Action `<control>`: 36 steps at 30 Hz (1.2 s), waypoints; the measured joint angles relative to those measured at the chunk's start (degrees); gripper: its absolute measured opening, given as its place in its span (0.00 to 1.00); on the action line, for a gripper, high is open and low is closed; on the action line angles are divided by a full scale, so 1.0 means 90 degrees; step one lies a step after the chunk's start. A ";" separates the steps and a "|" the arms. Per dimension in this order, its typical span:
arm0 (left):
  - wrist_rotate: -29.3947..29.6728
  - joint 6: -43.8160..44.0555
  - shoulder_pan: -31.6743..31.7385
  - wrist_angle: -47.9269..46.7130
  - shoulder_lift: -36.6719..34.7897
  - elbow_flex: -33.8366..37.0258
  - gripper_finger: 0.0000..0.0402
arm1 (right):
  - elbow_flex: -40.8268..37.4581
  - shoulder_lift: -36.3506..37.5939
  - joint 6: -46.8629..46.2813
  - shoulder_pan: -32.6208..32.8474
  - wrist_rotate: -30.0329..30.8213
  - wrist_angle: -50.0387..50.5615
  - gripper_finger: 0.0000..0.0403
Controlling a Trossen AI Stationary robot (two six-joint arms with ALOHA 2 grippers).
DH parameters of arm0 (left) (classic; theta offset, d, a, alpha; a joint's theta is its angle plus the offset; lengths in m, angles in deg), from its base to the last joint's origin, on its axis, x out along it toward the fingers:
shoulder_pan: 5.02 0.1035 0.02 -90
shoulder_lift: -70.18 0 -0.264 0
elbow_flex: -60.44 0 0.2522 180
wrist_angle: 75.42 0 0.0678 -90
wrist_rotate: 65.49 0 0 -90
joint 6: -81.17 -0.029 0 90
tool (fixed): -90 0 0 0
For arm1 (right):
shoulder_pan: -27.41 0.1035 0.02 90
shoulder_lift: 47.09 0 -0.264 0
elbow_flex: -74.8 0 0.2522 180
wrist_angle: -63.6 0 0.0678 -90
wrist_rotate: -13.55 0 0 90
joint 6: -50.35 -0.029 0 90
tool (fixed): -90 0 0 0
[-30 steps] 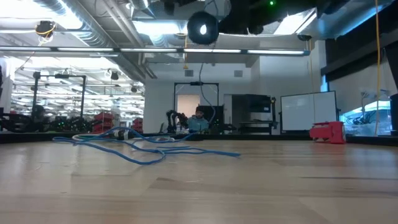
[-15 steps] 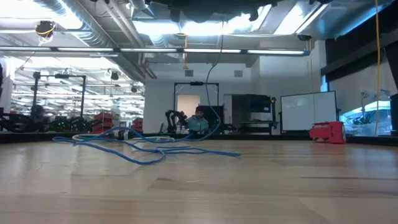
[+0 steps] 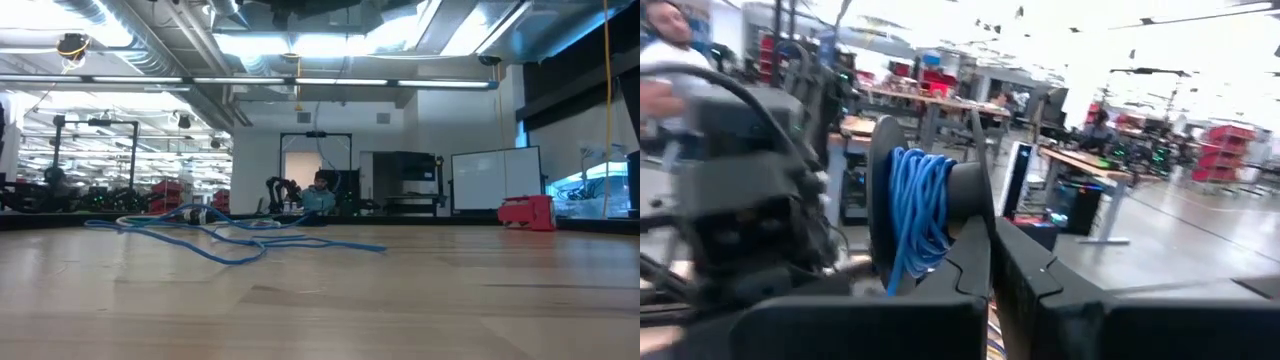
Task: Coil cords
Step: Coil the blue wire onto the black spool
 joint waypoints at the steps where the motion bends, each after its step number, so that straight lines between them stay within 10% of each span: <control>1: -0.0013 0.0007 0.0023 -0.0032 0.0000 0.0001 0.02 | 0.0000 0.0056 -0.0021 -0.0004 -0.0091 0.0017 0.01; 36: -0.0019 0.0228 0.0313 -0.1057 0.0024 0.0046 0.00 | 0.0041 0.1410 -0.0118 -0.0006 -0.0988 0.0640 0.01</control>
